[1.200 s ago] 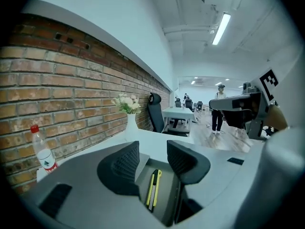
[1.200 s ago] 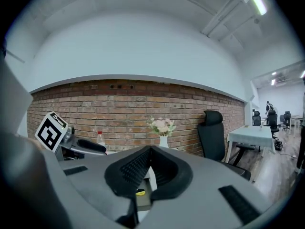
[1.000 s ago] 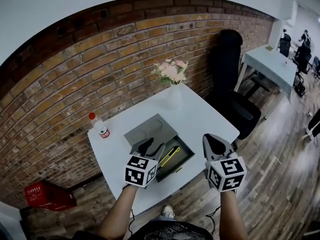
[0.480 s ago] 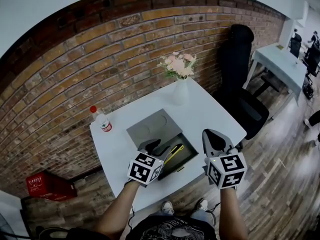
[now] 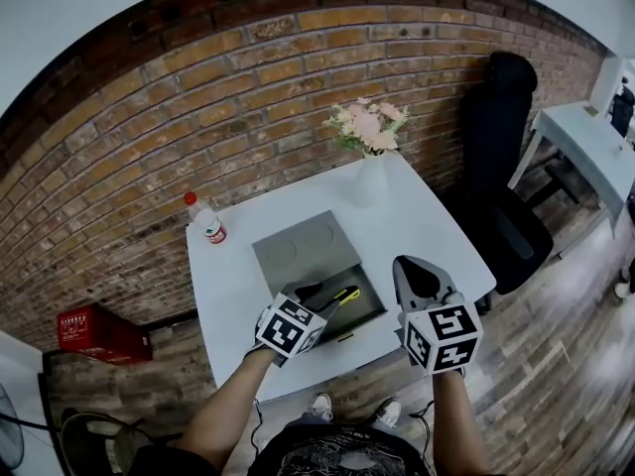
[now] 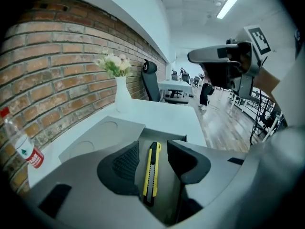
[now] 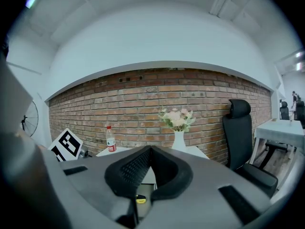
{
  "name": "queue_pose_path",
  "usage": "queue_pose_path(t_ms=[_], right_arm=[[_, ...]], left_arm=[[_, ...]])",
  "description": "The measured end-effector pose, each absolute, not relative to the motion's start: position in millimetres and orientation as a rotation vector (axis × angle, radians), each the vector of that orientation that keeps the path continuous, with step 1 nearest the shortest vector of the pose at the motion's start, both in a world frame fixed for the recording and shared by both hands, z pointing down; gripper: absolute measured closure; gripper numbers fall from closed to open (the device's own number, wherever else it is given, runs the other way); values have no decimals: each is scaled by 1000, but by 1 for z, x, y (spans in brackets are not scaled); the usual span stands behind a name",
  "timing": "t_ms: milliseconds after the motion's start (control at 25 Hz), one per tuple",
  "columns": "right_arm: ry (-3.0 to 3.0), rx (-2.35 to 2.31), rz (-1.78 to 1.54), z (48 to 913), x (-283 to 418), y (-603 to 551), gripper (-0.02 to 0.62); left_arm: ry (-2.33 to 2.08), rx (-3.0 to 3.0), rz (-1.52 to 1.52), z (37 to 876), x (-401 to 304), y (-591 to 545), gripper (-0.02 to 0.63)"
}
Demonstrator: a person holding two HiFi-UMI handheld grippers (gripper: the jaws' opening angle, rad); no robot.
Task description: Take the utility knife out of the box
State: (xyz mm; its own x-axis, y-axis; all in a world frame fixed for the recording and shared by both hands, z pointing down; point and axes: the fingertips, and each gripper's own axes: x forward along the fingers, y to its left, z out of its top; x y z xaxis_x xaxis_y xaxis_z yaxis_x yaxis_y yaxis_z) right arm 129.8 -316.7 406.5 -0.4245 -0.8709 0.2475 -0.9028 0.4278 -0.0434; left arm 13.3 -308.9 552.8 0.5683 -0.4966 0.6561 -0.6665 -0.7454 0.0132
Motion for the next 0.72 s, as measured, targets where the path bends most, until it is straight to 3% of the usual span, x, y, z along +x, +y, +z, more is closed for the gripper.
queue_pose_path(t_ms=[720], right_arm=[[-2521, 1417, 284, 429, 139, -347, 577]], left_arm=[[-751, 2363, 1316, 638, 20, -312, 394]])
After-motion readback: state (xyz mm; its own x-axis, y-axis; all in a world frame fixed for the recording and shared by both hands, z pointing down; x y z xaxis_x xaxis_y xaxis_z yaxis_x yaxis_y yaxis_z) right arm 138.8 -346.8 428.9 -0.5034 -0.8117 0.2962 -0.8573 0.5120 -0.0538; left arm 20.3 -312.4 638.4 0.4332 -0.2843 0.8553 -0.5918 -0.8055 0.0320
